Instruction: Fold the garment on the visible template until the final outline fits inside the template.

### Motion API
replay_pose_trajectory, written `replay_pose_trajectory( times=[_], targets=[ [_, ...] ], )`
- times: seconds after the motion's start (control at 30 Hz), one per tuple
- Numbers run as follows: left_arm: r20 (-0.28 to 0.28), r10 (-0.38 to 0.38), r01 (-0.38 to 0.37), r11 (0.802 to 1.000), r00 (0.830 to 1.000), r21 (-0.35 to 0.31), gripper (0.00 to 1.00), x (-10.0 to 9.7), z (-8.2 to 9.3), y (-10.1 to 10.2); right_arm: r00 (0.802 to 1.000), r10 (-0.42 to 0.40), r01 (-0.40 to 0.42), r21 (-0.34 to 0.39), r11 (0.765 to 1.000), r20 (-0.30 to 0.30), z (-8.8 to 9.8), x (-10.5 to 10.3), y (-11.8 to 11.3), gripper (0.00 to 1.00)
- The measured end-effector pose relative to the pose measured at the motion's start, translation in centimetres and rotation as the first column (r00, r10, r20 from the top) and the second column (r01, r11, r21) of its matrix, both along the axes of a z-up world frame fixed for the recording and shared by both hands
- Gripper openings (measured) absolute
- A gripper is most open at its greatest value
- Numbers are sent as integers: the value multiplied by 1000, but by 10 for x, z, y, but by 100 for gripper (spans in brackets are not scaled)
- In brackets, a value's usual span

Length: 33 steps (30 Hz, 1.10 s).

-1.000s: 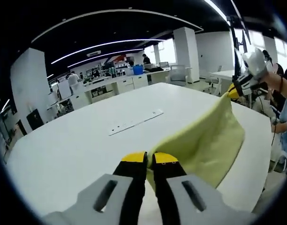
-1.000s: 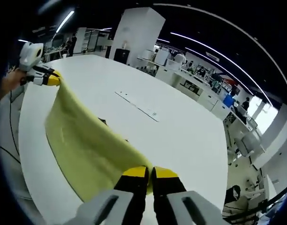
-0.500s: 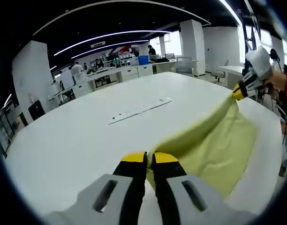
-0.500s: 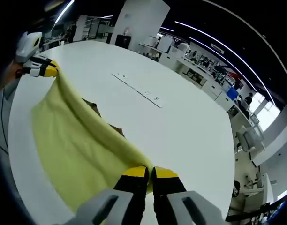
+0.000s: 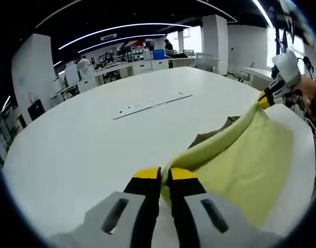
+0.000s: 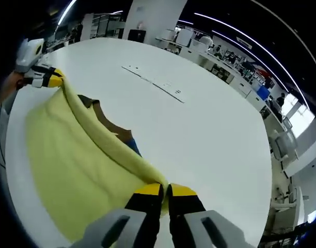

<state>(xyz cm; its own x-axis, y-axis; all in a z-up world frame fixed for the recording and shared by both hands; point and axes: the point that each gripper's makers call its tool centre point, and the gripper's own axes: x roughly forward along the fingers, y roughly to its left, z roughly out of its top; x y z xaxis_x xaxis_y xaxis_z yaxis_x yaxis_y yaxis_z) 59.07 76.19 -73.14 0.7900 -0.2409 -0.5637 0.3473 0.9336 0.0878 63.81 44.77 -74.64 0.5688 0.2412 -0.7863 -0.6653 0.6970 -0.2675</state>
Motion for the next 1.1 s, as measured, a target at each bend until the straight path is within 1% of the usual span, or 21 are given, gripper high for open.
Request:
replay_pose_trajectory(
  times=[0.2, 0.3, 0.37, 0.47, 0.57, 0.63, 0.67, 0.7, 0.8, 0.9, 0.93, 0.97, 1.03, 1.07, 1.1],
  targets=[
    [-20, 11, -11, 1000, 1000, 3, 5, 8, -13, 6, 1000, 2, -2, 3, 1000, -28, -11, 3, 1, 0],
    [-17, 22, -22, 1000, 1000, 7, 7, 10, -17, 11, 999, -17, 18, 29, 999, -41, -14, 6, 0, 2],
    [-18, 33, -33, 999, 999, -7, 8, 12, -19, 14, 998, -24, 26, 49, 998, -50, -15, 6, 1, 3],
    [-20, 40, -40, 999, 999, -1, 9, 13, -20, 18, 996, -57, 65, 102, 993, -73, -17, 7, 0, 6],
    [-9, 34, -34, 999, 999, 6, 8, 13, -15, 23, 995, -71, 79, 126, 989, -71, -12, 8, -3, 14],
    [8, 18, -18, 1000, 1000, -8, 11, 12, -9, 23, 995, -82, 91, 157, 983, -58, -7, 9, -3, 19],
    [15, 0, 0, 1000, 1000, -24, 13, 11, -6, 20, 996, -72, 79, 166, 983, -50, -5, 7, -1, 21],
    [25, -15, 16, 999, 1000, -46, 16, 9, -3, 18, 996, -67, 75, 170, 983, -52, -4, 6, -1, 24],
    [33, -70, 72, 995, 997, -68, 22, 5, -1, 10, 997, -46, 58, 189, 980, -67, -5, -3, 3, 29],
    [21, -121, 122, 991, 992, -52, 25, -1, -5, 4, 997, -33, 46, 203, 978, -69, -6, -9, 4, 30],
    [7, -150, 150, 988, 989, -41, 25, -3, -9, 1, 997, -33, 46, 203, 978, -68, -8, -10, 4, 30],
    [1, -160, 160, 987, 987, -33, 25, -4, -12, 0, 998, -26, 39, 197, 980, -65, -9, -12, 3, 30],
    [-30, -153, 152, 988, 988, -23, 24, -4, -18, -1, 998, -9, 19, 169, 985, -59, -13, -14, 1, 30],
    [-38, -159, 157, 987, 987, -38, 21, -5, -19, -5, 998, -5, 14, 158, 987, -56, -15, -14, 0, 30],
    [-44, -181, 179, 983, 983, -47, 19, -7, -21, -9, 998, -8, 17, 152, 988, -55, -17, -12, -2, 30]
  ],
)
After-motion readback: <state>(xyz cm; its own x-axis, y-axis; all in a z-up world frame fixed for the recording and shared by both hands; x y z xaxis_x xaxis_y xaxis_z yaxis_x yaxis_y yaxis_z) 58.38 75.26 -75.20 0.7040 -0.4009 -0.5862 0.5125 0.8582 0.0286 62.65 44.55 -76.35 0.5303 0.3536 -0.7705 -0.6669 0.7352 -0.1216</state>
